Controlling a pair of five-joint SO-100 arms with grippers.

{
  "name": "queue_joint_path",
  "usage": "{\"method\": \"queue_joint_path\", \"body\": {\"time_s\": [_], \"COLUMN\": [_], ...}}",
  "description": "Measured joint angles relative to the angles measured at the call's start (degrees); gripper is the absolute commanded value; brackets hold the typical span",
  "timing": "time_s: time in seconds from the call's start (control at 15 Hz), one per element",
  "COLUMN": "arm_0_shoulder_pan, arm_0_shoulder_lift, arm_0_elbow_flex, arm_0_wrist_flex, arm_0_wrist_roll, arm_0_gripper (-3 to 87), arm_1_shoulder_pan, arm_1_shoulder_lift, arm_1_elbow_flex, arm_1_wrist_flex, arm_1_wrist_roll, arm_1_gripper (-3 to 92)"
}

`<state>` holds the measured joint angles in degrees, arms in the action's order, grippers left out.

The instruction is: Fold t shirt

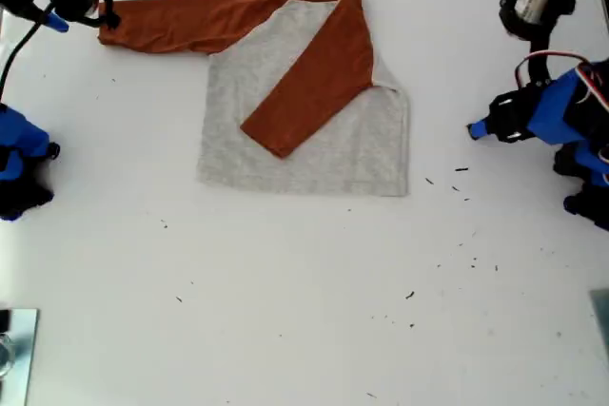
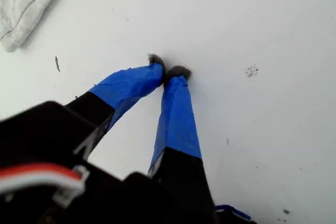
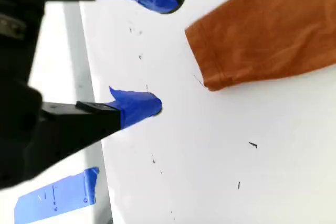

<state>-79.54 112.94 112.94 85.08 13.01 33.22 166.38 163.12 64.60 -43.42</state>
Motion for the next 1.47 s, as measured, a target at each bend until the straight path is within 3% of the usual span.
{"method": "queue_joint_path", "body": {"time_s": [0.4, 0.53, 0.73, 0.8, 1.07, 1.27, 1.33, 1.4, 1.47], "arm_0_shoulder_pan": [3.9, 3.5, 4.0, 4.0, 10.8, 26.8, 33.8, 41.3, 49.0], "arm_0_shoulder_lift": [-14.0, -15.7, -14.8, -13.4, 4.1, 1.5, -4.3, -13.2, -24.3], "arm_0_elbow_flex": [4.7, 7.7, 10.9, 12.2, 8.7, -9.2, -17.9, -28.9, -43.2], "arm_0_wrist_flex": [-17.6, -22.4, -26.1, -26.6, -20.4, -14.3, -13.0, -11.8, -10.5], "arm_0_wrist_roll": [0.8, 2.0, 2.8, 2.8, 1.7, -3.1, -4.5, -4.4, -1.5], "arm_0_gripper": [23.6, 17.2, -0.1, -0.1, -0.3, -0.3, 7.6, 28.9, 29.8], "arm_1_shoulder_pan": [0.0, -0.7, -1.1, -1.1, -1.1, -1.1, -1.1, -1.1, -1.1], "arm_1_shoulder_lift": [0.0, 0.0, 0.0, 0.0, 0.0, 0.4, 0.4, 0.4, 0.4], "arm_1_elbow_flex": [0.0, 0.0, 0.0, 0.0, 0.0, 0.0, 0.2, 0.2, 0.2], "arm_1_wrist_flex": [0.0, 0.0, 0.0, 0.0, 0.0, 0.0, 0.1, 0.3, 0.3], "arm_1_wrist_roll": [0.0, 0.0, 0.0, 0.0, 0.0, 0.1, 0.1, 0.1, 0.1], "arm_1_gripper": [3.6, 3.6, 3.6, 3.6, 3.6, 3.6, 3.6, 3.6, 3.6]}}
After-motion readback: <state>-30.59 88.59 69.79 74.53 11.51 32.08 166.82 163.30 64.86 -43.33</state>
